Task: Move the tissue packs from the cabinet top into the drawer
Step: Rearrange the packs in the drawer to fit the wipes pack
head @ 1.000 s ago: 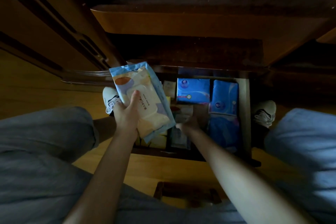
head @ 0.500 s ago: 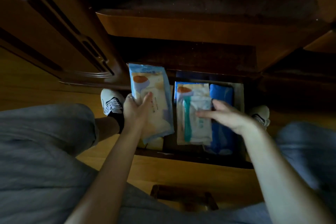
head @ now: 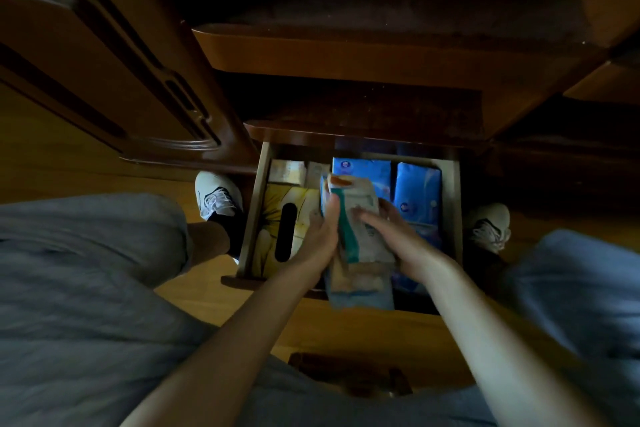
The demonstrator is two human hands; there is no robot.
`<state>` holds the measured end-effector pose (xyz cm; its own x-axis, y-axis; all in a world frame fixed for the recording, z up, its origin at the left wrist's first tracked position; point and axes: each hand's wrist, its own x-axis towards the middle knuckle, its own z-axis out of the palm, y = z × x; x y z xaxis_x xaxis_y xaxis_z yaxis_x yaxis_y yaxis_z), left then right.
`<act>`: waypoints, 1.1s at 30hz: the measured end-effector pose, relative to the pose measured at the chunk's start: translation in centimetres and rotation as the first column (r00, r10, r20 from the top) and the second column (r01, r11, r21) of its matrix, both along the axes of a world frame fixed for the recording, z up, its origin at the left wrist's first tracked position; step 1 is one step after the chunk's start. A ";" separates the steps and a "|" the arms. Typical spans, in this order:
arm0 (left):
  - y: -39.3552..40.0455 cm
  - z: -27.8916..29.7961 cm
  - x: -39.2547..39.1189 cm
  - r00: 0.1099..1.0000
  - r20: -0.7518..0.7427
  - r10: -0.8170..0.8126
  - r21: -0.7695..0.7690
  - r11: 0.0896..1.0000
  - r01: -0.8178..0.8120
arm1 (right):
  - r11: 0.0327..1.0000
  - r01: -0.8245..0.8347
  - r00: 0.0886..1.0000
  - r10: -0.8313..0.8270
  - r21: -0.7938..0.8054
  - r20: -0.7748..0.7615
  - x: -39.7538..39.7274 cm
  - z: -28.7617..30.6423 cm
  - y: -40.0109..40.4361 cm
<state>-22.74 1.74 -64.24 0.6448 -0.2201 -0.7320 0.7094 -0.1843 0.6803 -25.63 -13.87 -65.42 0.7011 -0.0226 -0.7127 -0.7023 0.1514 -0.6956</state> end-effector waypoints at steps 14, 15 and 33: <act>0.6 -2.4 -0.8 0.989 -0.020 -0.145 0.063 0.987 0.146 | 0.992 0.001 0.982 -0.025 -0.128 -0.188 -0.6 -3.8 0.7; 0.7 -2.3 -0.6 0.993 -0.030 -0.111 0.043 0.993 0.112 | 0.993 0.007 0.989 -0.024 -0.114 -0.145 -0.2 -3.8 0.7; 0.8 -0.5 -2.2 0.974 0.000 0.227 -0.321 0.922 -0.215 | 0.987 -0.158 0.985 0.160 -0.025 0.068 0.9 3.7 -0.6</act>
